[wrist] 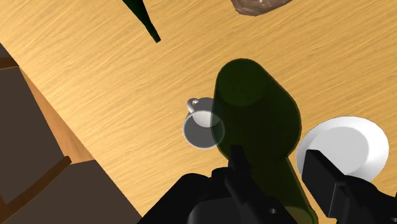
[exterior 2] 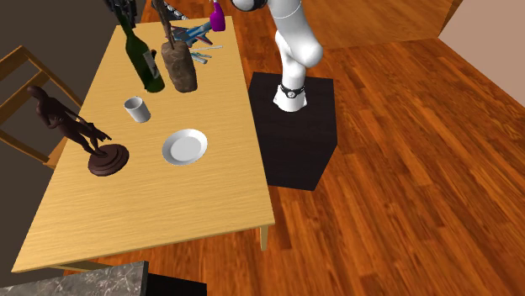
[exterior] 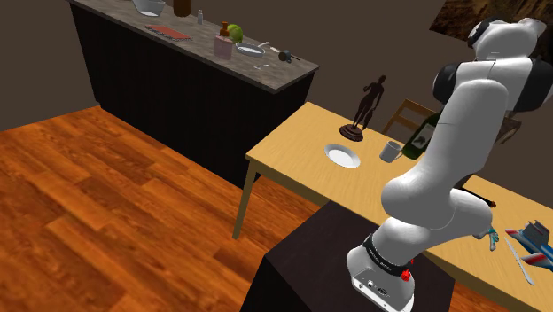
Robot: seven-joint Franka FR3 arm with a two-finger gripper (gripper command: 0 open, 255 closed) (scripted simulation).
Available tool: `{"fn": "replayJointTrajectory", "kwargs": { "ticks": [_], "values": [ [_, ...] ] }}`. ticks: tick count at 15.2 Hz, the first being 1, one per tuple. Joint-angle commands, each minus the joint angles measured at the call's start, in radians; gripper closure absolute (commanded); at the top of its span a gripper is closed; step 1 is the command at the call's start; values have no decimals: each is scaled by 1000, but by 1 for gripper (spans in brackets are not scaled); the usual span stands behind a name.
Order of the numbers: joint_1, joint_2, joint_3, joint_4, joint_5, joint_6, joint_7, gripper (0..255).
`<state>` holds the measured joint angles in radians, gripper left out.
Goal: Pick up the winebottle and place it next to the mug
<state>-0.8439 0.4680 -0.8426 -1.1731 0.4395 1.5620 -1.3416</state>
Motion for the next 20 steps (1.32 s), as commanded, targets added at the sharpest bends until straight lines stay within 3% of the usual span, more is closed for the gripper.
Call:
{"fn": "replayJointTrajectory", "kwargs": {
  "ticks": [1, 20],
  "values": [
    [17, -9, -2, -41, -6, 32, -2, 255],
    [97, -30, 0, -338, -8, 297, -43, 255]
  ]
}}
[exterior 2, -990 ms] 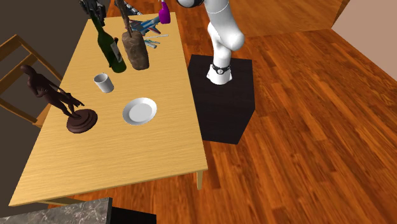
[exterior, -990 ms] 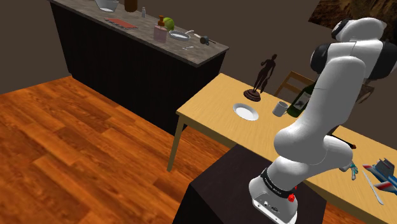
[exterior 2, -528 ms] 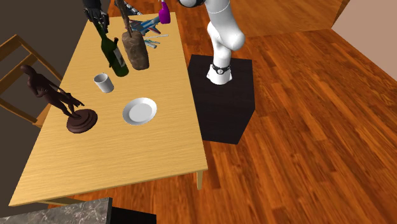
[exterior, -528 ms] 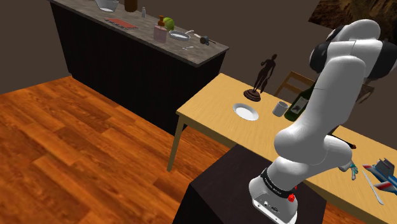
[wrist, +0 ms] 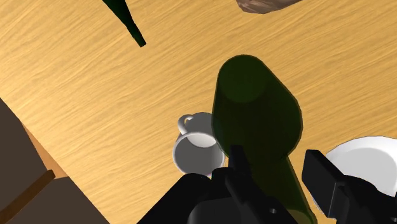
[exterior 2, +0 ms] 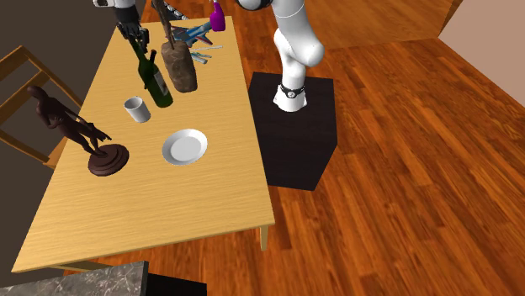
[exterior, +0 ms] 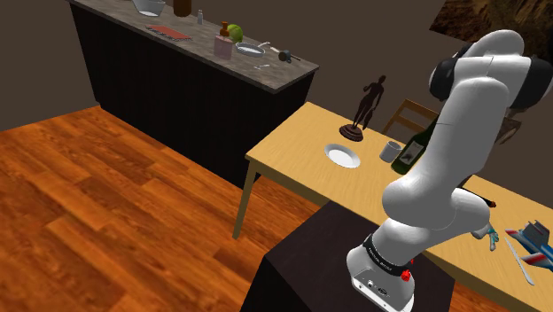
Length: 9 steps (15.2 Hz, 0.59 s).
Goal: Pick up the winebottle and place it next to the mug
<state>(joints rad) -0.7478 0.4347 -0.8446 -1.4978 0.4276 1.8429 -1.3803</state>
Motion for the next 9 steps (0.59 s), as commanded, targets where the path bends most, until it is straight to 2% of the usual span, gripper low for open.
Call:
{"fn": "replayJointTrajectory", "kwargs": {
  "ticks": [1, 9],
  "values": [
    [2, 5, 3, -25, 6, 28, -7, 255],
    [4, 8, 5, -43, 10, 47, -12, 255]
  ]
}}
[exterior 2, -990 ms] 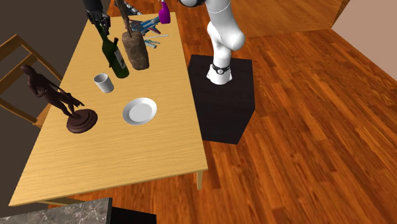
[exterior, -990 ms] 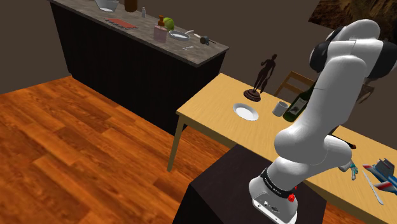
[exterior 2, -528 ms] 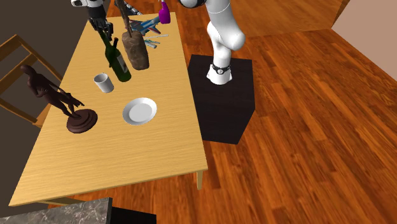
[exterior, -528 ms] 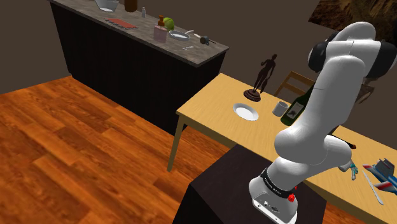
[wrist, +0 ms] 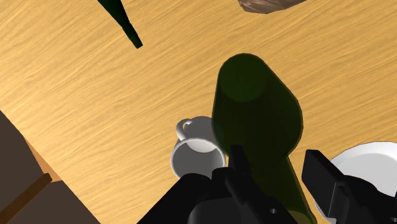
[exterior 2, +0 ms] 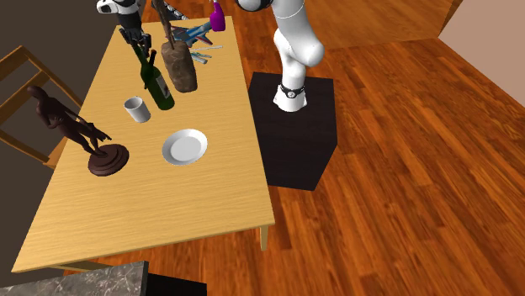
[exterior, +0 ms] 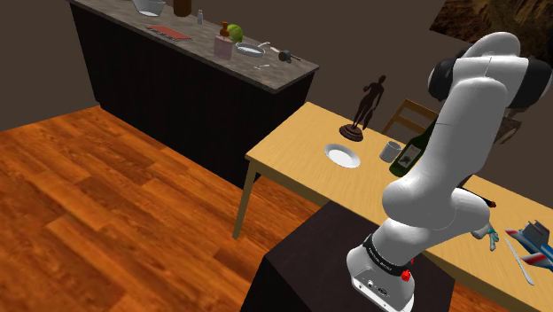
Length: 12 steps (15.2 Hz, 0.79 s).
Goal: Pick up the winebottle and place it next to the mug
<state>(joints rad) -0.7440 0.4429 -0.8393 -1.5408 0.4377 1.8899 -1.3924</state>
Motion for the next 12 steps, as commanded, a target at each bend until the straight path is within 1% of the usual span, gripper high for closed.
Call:
{"fn": "replayJointTrajectory", "kwargs": {
  "ticks": [1, 2, 7, 11, 12],
  "values": [
    [0, 0, 0, 0, 0, 0, 0, 255],
    [0, 0, 0, 0, 0, 0, 0, 0],
    [0, 0, 0, 0, 0, 0, 0, 0],
    [-12, -26, -15, 96, -26, -110, 20, 0],
    [-12, -26, -15, 96, -26, -110, 20, 0]
  ]
}}
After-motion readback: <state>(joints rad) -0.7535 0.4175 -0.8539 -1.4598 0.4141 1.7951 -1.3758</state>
